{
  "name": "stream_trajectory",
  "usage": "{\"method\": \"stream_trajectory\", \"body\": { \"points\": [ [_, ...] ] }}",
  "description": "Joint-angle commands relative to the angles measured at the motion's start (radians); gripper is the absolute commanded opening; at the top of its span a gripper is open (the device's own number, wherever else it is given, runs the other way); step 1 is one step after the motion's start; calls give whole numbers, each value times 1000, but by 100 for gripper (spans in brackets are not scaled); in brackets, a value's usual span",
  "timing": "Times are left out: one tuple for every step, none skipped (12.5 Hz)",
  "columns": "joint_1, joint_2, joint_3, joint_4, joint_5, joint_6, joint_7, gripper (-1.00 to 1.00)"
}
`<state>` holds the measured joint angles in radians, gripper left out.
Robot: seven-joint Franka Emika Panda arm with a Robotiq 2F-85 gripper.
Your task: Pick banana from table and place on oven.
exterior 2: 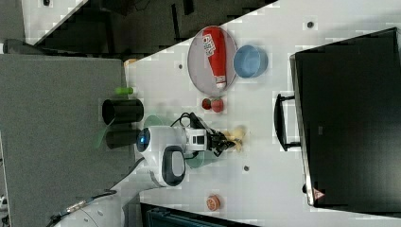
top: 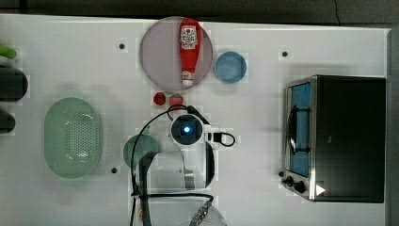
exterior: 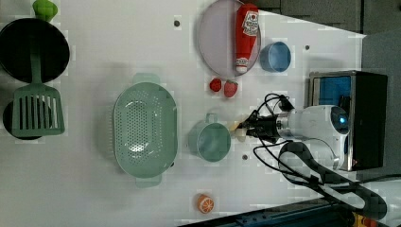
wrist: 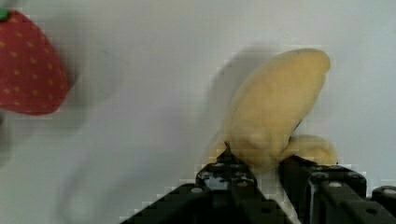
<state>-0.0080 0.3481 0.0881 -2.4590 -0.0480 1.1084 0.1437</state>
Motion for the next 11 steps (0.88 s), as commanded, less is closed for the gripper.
{"method": "stream_trajectory", "body": {
  "points": [
    [1, -53, -2, 32, 23, 12, 24, -50],
    [1, -89, -1, 39, 23, 12, 24, -50],
    [1, -134, -1, 48, 23, 2, 24, -50],
    [1, -185, -1, 56, 22, -20, 24, -50],
    [1, -239, -2, 62, 23, -61, 24, -50],
    [0, -295, -4, 73, 23, -119, 24, -50],
    [-1, -350, -6, 91, 22, -188, 24, -50],
    [-4, -400, -8, 117, 22, -264, 24, -50],
    [-7, -443, -11, 150, 22, -353, 24, -50],
    [-8, -480, -17, 188, 22, -449, 23, -50],
    [-8, -511, -25, 231, 22, -547, 22, -50]
  ]
}}
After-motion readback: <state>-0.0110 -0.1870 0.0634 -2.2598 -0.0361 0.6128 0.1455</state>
